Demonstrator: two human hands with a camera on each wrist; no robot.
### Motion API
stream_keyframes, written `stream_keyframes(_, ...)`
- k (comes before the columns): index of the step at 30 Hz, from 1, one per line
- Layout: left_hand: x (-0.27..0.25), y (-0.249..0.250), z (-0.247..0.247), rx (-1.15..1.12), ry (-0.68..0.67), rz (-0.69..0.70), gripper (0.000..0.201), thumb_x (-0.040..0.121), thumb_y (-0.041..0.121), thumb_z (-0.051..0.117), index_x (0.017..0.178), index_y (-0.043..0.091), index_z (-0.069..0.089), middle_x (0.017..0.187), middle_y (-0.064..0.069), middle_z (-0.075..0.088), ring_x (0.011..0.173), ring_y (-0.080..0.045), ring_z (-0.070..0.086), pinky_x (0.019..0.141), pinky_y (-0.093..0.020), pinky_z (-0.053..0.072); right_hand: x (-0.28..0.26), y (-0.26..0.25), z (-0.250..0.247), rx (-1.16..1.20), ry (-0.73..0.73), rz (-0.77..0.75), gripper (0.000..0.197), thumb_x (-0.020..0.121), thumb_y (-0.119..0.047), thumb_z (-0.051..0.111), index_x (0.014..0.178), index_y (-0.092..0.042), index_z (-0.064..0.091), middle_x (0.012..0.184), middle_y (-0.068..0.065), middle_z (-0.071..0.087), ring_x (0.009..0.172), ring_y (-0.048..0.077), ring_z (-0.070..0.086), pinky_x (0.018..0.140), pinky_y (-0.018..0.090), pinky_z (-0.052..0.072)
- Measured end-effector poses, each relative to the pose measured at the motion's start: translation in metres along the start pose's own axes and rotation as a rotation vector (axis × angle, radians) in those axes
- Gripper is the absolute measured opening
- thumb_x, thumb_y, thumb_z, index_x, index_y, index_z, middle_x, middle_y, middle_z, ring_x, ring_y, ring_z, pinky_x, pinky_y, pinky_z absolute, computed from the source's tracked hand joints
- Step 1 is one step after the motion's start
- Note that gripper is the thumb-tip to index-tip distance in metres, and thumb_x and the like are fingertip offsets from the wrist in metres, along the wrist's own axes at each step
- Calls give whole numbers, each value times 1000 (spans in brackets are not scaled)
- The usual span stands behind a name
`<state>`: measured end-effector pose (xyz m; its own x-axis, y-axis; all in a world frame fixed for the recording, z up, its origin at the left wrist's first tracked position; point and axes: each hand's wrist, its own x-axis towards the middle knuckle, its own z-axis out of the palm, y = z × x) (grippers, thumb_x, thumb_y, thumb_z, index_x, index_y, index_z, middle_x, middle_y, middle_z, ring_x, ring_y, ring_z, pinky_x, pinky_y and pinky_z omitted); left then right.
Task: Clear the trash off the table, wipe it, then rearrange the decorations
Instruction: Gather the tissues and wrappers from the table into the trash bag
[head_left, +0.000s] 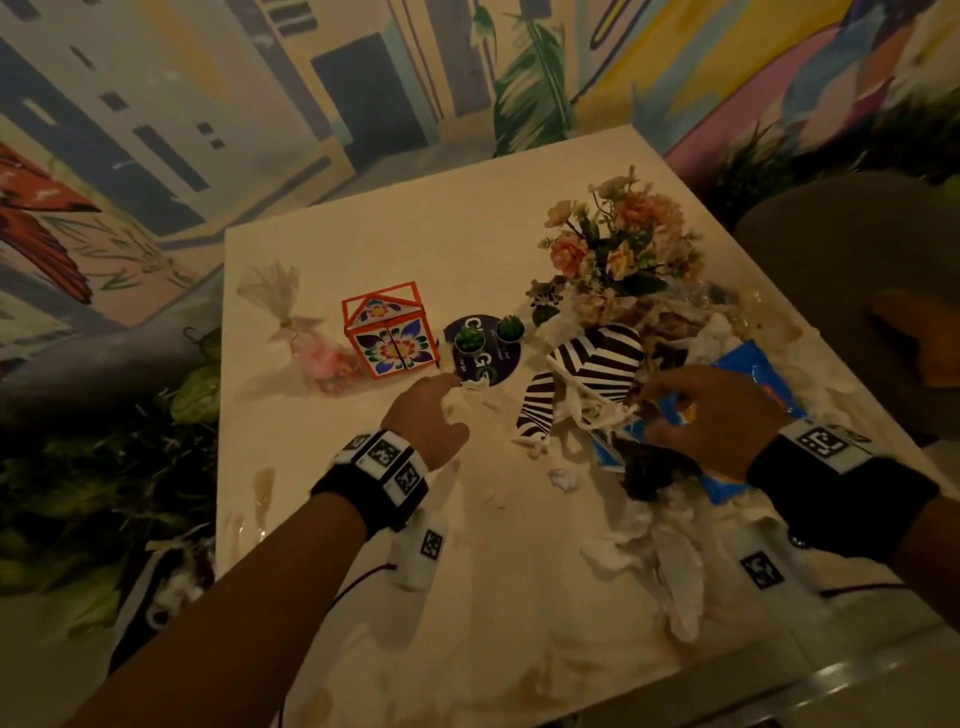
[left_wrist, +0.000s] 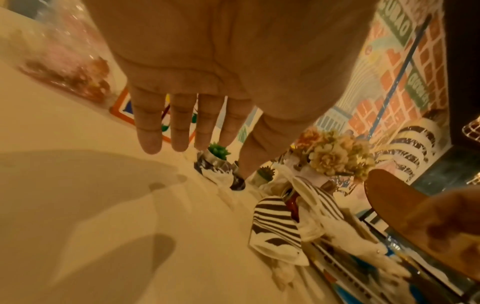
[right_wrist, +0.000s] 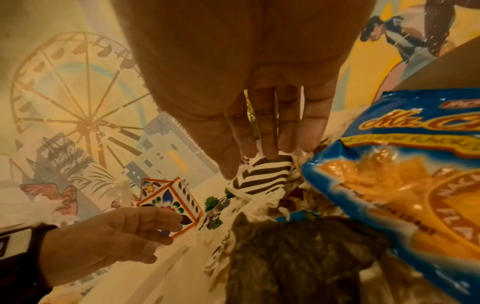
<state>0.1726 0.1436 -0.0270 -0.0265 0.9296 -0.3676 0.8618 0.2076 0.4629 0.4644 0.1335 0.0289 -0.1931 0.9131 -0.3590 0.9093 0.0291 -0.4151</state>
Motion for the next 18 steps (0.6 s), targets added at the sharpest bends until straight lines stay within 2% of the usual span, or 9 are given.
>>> stream_keyframes(3, 19, 11, 13, 106, -21, 17, 74, 82, 26, 65, 146, 21, 29, 152, -2, 30, 136, -22, 33, 110, -32, 29, 6, 9, 1, 12, 27, 59, 50, 78, -31, 72, 124, -24, 54, 128, 2, 52, 112, 21, 51, 87, 28, 39)
stream_keyframes(5, 32, 18, 21, 169, -35, 17, 79, 80, 33, 66, 147, 21, 25, 153, -4, 27, 138, -24, 29, 113, -37, 29, 9, 11, 5, -3, 35, 66, 57, 76, -34, 73, 128, -24, 51, 131, 3, 50, 114, 21, 50, 88, 28, 38)
stream_keyframes(8, 42, 28, 35, 225, -64, -16, 94, 70, 59, 67, 145, 19, 27, 150, -9, 29, 134, -31, 32, 110, -44, 32, 10, 8, 14, -28, 21, 58, 70, 70, -38, 77, 131, -23, 46, 132, 6, 46, 117, 24, 47, 90, 29, 38)
stream_keyframes(10, 43, 34, 44, 248, -69, -25, 104, 61, 72, 66, 141, 18, 30, 146, -11, 31, 129, -35, 33, 106, -48, 34, 10, 7, 24, -79, -6, 54, 86, 63, -47, 80, 136, -25, 40, 138, 6, 40, 125, 26, 41, 99, 35, 38)
stream_keyframes(12, 41, 39, 53, 241, -82, -12, 111, 56, 76, 67, 143, 20, 26, 146, -10, 25, 132, -36, 27, 106, -52, 32, 12, 7, 36, -129, -49, 62, 103, 57, -55, 80, 142, -27, 28, 148, 5, 27, 134, 27, 31, 108, 39, 34)
stream_keyframes(14, 39, 46, 60, 247, -85, 6, 113, 55, 78, 65, 144, 23, 22, 146, -9, 21, 133, -37, 23, 106, -54, 30, 16, 4, 44, -159, -87, 67, 115, 54, -58, 80, 146, -28, 17, 153, 4, 14, 139, 30, 24, 111, 43, 31)
stream_keyframes(18, 36, 60, 75, 262, -62, 25, 111, 51, 83, 61, 141, 30, 24, 139, -10, 25, 128, -37, 26, 104, -54, 33, 25, -3, 59, -153, -109, 70, 117, 60, -48, 81, 147, -28, 7, 154, 6, 10, 138, 32, 25, 110, 40, 31)
